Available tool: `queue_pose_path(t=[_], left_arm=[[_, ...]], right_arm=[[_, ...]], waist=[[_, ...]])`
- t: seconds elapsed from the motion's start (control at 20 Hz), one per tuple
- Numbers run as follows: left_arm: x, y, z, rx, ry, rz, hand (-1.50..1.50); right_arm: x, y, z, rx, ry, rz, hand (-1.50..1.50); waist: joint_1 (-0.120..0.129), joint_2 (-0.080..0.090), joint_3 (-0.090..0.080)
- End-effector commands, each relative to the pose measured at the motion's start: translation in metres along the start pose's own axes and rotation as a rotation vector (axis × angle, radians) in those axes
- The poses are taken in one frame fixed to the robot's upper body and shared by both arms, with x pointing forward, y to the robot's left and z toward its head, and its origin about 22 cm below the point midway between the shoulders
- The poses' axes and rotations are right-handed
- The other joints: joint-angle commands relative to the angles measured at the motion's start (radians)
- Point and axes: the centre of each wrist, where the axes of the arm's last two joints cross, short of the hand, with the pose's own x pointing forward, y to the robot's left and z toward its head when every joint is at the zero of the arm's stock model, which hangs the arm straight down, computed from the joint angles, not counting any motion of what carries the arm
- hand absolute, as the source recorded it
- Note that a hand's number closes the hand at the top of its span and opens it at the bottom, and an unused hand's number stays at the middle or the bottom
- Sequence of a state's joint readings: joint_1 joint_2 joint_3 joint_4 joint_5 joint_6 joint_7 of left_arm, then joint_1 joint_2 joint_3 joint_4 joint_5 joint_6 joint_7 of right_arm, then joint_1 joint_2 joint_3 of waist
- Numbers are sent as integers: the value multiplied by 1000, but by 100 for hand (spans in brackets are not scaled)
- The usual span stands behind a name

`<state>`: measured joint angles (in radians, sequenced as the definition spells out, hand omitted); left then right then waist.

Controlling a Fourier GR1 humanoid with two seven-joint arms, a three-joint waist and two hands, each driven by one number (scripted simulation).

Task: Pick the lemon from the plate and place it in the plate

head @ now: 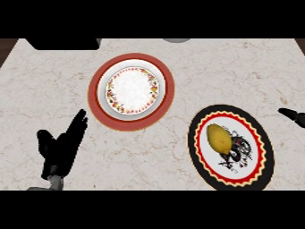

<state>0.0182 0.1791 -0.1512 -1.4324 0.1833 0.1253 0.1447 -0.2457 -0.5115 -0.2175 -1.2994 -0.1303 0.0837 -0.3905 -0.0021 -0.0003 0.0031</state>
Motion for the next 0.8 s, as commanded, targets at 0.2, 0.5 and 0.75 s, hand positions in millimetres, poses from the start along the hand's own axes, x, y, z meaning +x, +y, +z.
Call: queue_pose_path(t=[0.2,0.5,0.75], left_arm=[[-3,-5,-5,-12,61,16,0],[-9,-6,3,-4,61,19,0],[-3,-10,3,-9,53,6,0]], right_arm=[[29,-6,-9,392,144,300,-150],[67,18,-11,528,208,433,-150],[84,60,-7,583,262,526,-150]], waist=[[0,-2,-6],[-4,-4,-5],[5,-2,-4]])
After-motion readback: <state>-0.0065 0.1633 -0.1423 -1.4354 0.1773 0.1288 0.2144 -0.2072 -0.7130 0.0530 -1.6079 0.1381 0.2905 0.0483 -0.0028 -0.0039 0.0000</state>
